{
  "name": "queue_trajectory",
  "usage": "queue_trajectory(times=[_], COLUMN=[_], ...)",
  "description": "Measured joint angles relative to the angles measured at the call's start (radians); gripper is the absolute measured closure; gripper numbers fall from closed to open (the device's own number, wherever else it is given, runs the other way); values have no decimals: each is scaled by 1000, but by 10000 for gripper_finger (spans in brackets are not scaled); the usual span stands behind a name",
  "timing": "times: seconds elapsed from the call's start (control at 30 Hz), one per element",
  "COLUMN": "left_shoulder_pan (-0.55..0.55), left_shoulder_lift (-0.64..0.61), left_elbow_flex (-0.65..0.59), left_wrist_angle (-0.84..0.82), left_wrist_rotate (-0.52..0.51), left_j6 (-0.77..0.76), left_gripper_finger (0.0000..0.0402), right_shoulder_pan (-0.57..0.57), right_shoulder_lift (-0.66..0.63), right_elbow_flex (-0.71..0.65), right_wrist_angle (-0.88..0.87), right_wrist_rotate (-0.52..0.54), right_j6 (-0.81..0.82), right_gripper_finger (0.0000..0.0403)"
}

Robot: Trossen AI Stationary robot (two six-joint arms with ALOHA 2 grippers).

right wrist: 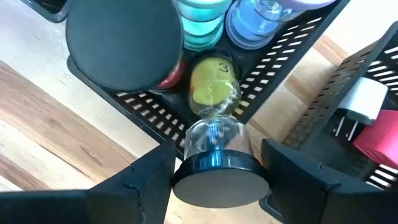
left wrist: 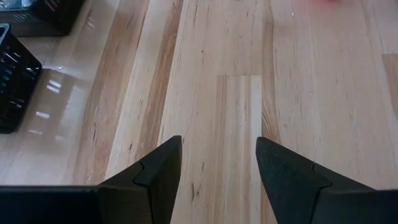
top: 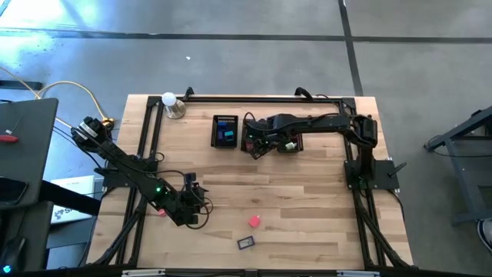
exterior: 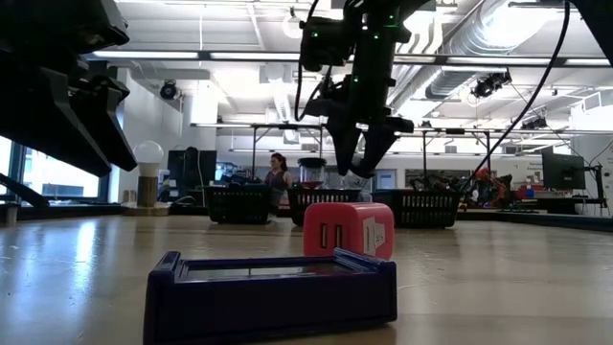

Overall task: Pick & Place Office items
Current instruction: Put the light green hourglass into the black bin

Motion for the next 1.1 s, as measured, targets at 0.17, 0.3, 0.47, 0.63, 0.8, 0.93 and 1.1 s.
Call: queue_trajectory(times=[0.17, 0.3, 0.47, 0.63, 0.8, 0.93, 1.1], left_shoulder_pan=[0, 0, 0, 0, 0, 0, 0], left_shoulder_lift=[0, 0, 0, 0, 0, 0, 0], left_elbow_flex=[0, 0, 0, 0, 0, 0, 0], left_wrist_angle=[0, 0, 0, -1, -5, -9, -12], left_wrist_rotate=[0, -1, -3, -3, -4, -3, -3], left_j6=[-3, -4, -7, -7, -7, -7, -7], left_gripper_finger=[204, 204, 204, 204, 204, 204, 204], right_shoulder_pan=[4, 0, -18, -24, -24, -14, 10], right_shoulder_lift=[0, 0, -1, 0, 0, 0, 0], right_elbow_flex=[0, 0, 1, 1, 23, 92, 204], right_wrist_angle=[1, 9, 9, 14, 11, -12, -165], right_wrist_rotate=[5, 2, -27, -29, -32, -21, 37], right_j6=[-1, -5, -8, -31, -54, -69, -54], right_gripper_finger=[197, 211, 234, 285, 354, 394, 400])
